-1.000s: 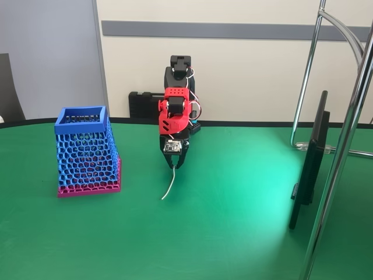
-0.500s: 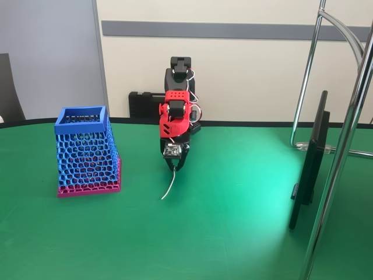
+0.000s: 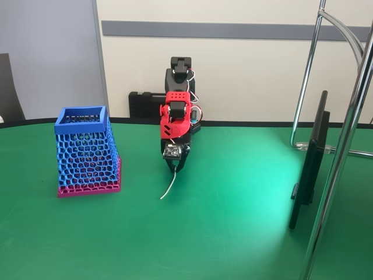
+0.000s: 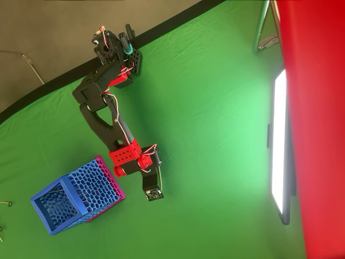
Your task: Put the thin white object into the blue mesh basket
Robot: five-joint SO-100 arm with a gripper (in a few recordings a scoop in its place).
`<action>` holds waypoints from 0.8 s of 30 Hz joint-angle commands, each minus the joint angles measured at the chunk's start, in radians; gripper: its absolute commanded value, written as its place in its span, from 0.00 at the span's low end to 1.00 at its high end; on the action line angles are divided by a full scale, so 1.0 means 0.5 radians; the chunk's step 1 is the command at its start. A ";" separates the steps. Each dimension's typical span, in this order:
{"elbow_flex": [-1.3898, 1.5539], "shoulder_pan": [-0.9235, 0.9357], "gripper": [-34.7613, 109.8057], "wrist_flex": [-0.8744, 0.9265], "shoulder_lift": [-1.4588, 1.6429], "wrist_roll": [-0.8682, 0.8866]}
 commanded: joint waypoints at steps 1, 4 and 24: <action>0.006 -0.012 0.29 -0.015 0.034 0.006; 0.012 -0.009 0.28 -0.015 0.040 0.003; -0.681 -0.021 0.25 -0.040 0.239 0.500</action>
